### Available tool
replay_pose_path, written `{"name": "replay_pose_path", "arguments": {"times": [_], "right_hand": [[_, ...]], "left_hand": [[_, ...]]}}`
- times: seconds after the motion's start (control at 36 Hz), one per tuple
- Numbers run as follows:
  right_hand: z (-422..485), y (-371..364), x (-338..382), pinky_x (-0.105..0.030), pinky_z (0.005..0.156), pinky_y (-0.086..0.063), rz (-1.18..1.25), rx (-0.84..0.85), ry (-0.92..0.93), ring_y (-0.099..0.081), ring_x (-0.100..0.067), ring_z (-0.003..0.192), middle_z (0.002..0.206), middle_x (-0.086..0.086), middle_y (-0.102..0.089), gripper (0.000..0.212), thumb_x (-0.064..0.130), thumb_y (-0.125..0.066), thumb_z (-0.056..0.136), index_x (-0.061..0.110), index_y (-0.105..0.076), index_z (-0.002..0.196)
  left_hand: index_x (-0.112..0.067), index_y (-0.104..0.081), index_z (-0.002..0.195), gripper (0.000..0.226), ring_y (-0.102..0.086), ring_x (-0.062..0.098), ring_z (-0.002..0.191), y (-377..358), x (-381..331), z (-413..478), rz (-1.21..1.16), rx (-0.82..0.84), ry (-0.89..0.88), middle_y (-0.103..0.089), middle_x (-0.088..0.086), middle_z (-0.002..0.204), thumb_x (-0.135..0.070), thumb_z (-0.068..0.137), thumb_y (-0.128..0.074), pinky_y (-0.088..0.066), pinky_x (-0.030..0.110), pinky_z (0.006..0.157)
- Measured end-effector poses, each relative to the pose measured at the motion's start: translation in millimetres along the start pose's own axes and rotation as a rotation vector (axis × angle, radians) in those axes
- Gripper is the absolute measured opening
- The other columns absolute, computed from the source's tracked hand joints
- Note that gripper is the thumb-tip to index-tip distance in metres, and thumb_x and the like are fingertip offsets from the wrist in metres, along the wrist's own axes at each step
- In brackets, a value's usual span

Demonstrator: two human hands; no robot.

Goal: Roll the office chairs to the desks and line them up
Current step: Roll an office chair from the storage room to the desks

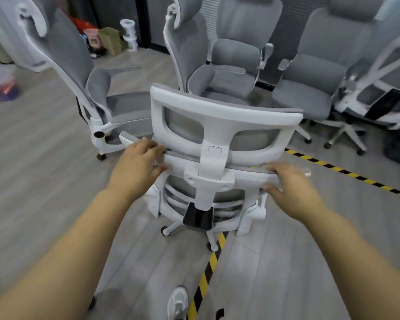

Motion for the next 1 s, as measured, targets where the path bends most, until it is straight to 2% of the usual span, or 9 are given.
{"name": "replay_pose_path", "arguments": {"times": [0.06, 0.14, 0.28, 0.44, 0.53, 0.64, 0.78, 0.86, 1.0], "right_hand": [[-23, 7, -14, -0.036, 0.115, -0.014, 0.005, -0.033, -0.018, -0.046, -0.022, 0.12, 0.124, -0.003, -0.056, 0.039, 0.028, -0.064, 0.087, 0.015, -0.055, 0.123], [-57, 18, -32, -0.033, 0.114, -0.011, 0.039, -0.089, -0.04, -0.048, -0.022, 0.119, 0.124, -0.004, -0.057, 0.039, 0.03, -0.063, 0.087, 0.014, -0.056, 0.122], [-122, 32, -67, -0.044, 0.112, -0.026, 0.087, -0.141, -0.097, -0.05, -0.02, 0.115, 0.124, -0.003, -0.058, 0.039, 0.029, -0.064, 0.088, 0.014, -0.057, 0.123], [-206, 47, -113, -0.05, 0.111, -0.027, 0.105, -0.22, -0.148, -0.051, -0.021, 0.113, 0.121, -0.005, -0.06, 0.039, 0.028, -0.065, 0.087, 0.012, -0.058, 0.122], [-249, 56, -135, -0.049, 0.111, -0.027, 0.091, -0.246, -0.186, -0.05, -0.021, 0.114, 0.121, -0.005, -0.06, 0.04, 0.03, -0.064, 0.087, 0.013, -0.058, 0.123], [-306, 64, -163, -0.043, 0.115, -0.02, 0.068, -0.295, -0.253, -0.051, -0.022, 0.114, 0.121, -0.005, -0.061, 0.04, 0.03, -0.065, 0.086, 0.013, -0.059, 0.121], [-374, 76, -196, -0.038, 0.115, -0.012, 0.065, -0.375, -0.367, -0.054, -0.021, 0.113, 0.121, -0.005, -0.062, 0.039, 0.03, -0.067, 0.085, 0.012, -0.061, 0.12], [-412, 83, -212, -0.044, 0.113, -0.024, 0.07, -0.438, -0.451, -0.044, -0.007, 0.107, 0.118, -0.004, -0.061, 0.037, 0.029, -0.068, 0.085, 0.013, -0.061, 0.118], [-469, 95, -233, -0.045, 0.105, -0.033, 0.016, -0.504, -0.617, -0.039, -0.004, 0.099, 0.117, -0.002, -0.061, 0.036, 0.03, -0.067, 0.085, 0.013, -0.061, 0.116]], "left_hand": [[-0.009, -0.065, 0.113, 0.05, -0.051, 0.034, 0.112, -7, -17, -11, -0.036, 0.015, -0.022, -0.062, 0.01, 0.113, -0.048, 0.083, -0.056, -0.039, 0.044, 0.1], [-0.012, -0.066, 0.111, 0.057, -0.053, 0.031, 0.111, -16, -48, -28, -0.03, 0.025, -0.072, -0.064, 0.007, 0.112, -0.056, 0.081, -0.045, -0.039, 0.044, 0.098], [-0.014, -0.066, 0.111, 0.063, -0.052, 0.03, 0.109, -24, -99, -67, -0.069, 0.003, -0.125, -0.064, 0.006, 0.111, -0.064, 0.084, -0.039, -0.039, 0.052, 0.098], [-0.013, -0.066, 0.11, 0.074, -0.041, 0.016, 0.107, -29, -169, -114, -0.175, -0.024, -0.159, -0.063, 0.007, 0.112, -0.072, 0.083, -0.03, -0.03, 0.056, 0.104], [-0.014, -0.065, 0.112, 0.075, -0.038, 0.013, 0.109, -34, -205, -135, -0.215, -0.013, -0.19, -0.062, 0.006, 0.114, -0.072, 0.081, -0.03, -0.018, 0.049, 0.108], [-0.016, -0.065, 0.111, 0.071, -0.038, 0.012, 0.108, -44, -248, -153, -0.264, 0.025, -0.244, -0.061, 0.003, 0.113, -0.071, 0.079, -0.035, -0.031, 0.062, 0.103], [-0.016, -0.065, 0.113, 0.066, -0.038, 0.01, 0.108, -60, -305, -165, -0.311, 0.073, -0.348, -0.06, 0.004, 0.115, -0.067, 0.077, -0.04, -0.035, 0.063, 0.098], [-0.018, -0.064, 0.114, 0.063, -0.038, 0.009, 0.109, -73, -338, -167, -0.361, 0.116, -0.413, -0.059, 0.002, 0.117, -0.066, 0.078, -0.045, -0.033, 0.062, 0.102], [-0.02, -0.063, 0.116, 0.044, -0.035, 0.007, 0.113, -97, -401, -166, -0.415, 0.19, -0.535, -0.057, 0.0, 0.121, -0.047, 0.081, -0.063, -0.029, 0.059, 0.106]]}}
Point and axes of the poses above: each hand's wrist, its own z-axis towards the middle knuckle, its own y-axis out of the back of the hand, x = y × z, the point moved 9 cm from there along z, towards the middle knuckle
